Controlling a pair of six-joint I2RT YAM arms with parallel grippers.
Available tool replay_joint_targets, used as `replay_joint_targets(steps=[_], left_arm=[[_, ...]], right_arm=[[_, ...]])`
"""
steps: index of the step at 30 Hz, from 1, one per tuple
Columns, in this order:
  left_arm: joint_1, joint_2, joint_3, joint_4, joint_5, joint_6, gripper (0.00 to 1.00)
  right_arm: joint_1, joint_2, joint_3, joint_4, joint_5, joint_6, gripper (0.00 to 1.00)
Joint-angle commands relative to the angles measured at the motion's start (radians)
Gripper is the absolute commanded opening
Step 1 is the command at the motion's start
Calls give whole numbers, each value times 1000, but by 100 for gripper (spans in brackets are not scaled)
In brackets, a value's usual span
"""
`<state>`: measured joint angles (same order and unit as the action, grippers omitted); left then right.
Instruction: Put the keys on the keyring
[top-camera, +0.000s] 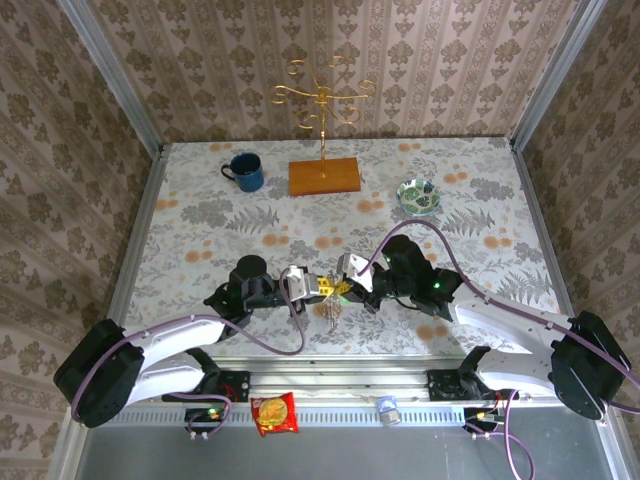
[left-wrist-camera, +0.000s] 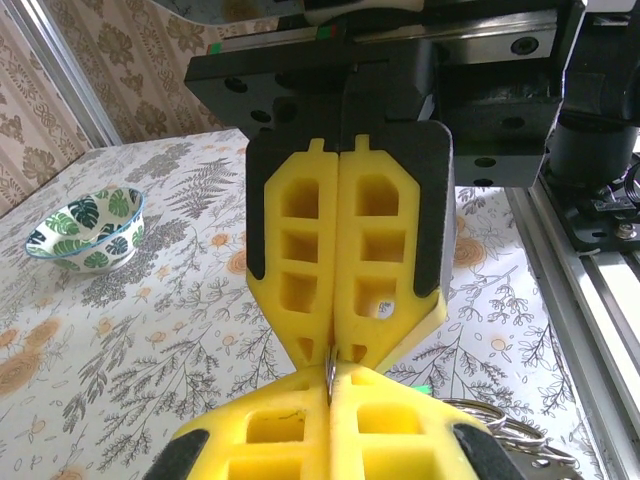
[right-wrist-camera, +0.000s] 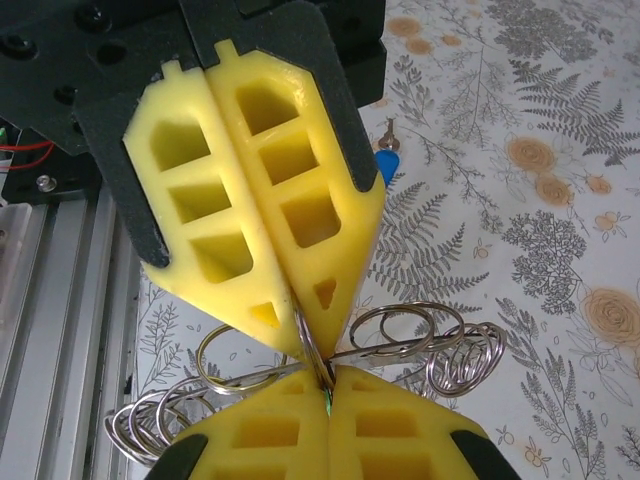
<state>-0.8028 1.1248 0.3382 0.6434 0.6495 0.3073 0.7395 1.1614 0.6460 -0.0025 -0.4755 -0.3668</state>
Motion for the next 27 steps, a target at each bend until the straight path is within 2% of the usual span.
replay_joint_targets(steps=[1,4,11,17,19,27], left_arm=[[-2,0,-4,37,1,-11,8],[-2,-12,12,-22,-68,18,19],[-12,-29,79,-257,-80,131,20],[-18,-33,105,-317,-84,166,19],[-18,-33,111,-324,-81,170,18],[-18,-37,111,-326,-44,170,0]], right_arm=[[1,7,33,-14,-34,-23,0],[1,15,67,-89,-28,-59,0],[15,55,168,-257,-1,-137,0],[55,113,277,-414,51,-204,0],[63,124,301,-434,57,-216,0],[63,98,274,-378,63,-185,0]])
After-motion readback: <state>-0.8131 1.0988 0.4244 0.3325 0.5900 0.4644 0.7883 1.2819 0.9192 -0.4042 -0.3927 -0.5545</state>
